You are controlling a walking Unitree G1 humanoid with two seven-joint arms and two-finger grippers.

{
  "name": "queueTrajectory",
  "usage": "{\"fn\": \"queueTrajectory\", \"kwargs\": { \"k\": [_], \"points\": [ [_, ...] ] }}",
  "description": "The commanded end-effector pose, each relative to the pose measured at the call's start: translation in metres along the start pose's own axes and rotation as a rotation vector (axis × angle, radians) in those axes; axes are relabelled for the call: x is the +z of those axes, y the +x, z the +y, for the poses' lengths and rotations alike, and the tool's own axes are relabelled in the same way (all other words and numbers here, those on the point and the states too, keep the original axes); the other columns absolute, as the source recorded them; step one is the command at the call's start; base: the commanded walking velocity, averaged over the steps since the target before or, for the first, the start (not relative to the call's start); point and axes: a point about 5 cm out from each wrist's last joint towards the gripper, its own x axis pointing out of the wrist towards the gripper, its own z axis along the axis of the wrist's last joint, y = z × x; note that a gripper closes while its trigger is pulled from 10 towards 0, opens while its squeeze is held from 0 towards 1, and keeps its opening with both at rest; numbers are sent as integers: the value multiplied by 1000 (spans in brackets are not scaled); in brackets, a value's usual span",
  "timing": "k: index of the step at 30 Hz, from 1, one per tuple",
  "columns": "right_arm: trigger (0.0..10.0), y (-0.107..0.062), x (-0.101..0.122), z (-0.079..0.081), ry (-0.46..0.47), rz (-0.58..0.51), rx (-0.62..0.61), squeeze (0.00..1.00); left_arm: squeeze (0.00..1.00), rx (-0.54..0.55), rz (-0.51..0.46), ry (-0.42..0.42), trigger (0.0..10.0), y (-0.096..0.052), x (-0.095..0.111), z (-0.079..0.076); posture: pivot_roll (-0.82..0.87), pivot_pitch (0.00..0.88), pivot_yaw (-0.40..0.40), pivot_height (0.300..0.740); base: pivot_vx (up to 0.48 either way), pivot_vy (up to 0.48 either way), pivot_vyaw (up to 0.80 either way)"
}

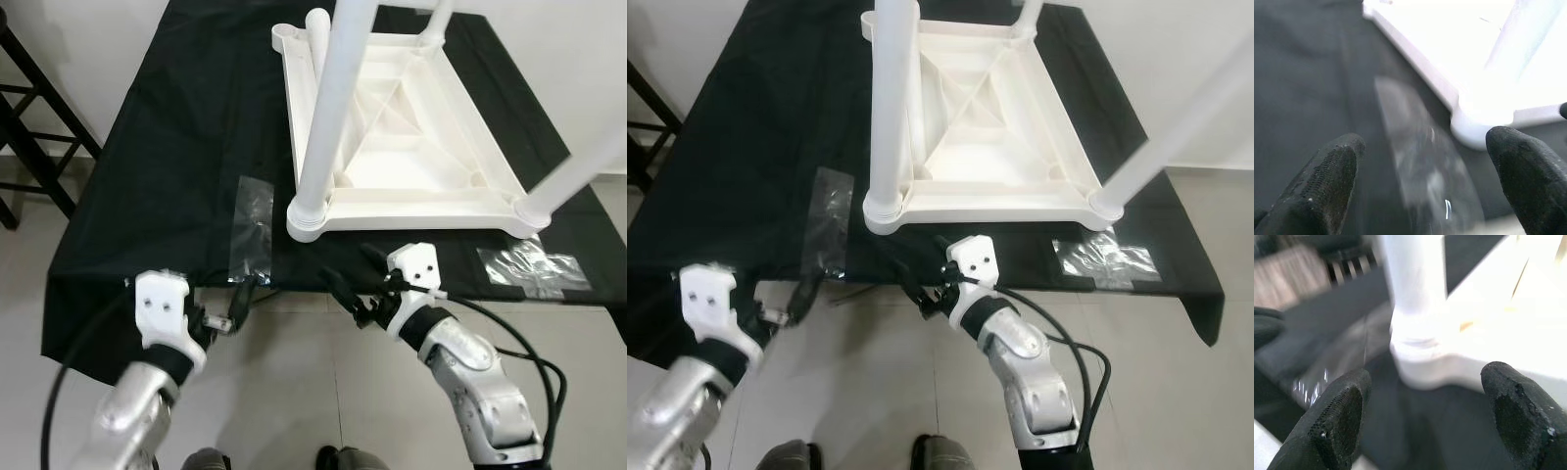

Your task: Building children table

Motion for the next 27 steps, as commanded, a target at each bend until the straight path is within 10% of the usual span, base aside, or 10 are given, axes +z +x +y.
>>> {"fn": "queueTrajectory", "kwargs": {
  "k": [1,13,27],
  "points": [
    [10000,-8,4,4,29,-20,69,0,0,-35,-15,-11,10000,0,8,-1,83,226,-104,740,345,0,0],
    [10000,-24,18,18,43,-17,380,0,0,-79,-53,9,10000,4,23,1,80,222,-104,740,349,0,0],
    [10000,-23,27,-4,-38,12,370,0,0,-1,1,24,10000,8,21,11,80,222,-104,740,67,87,0]
  ]
}}
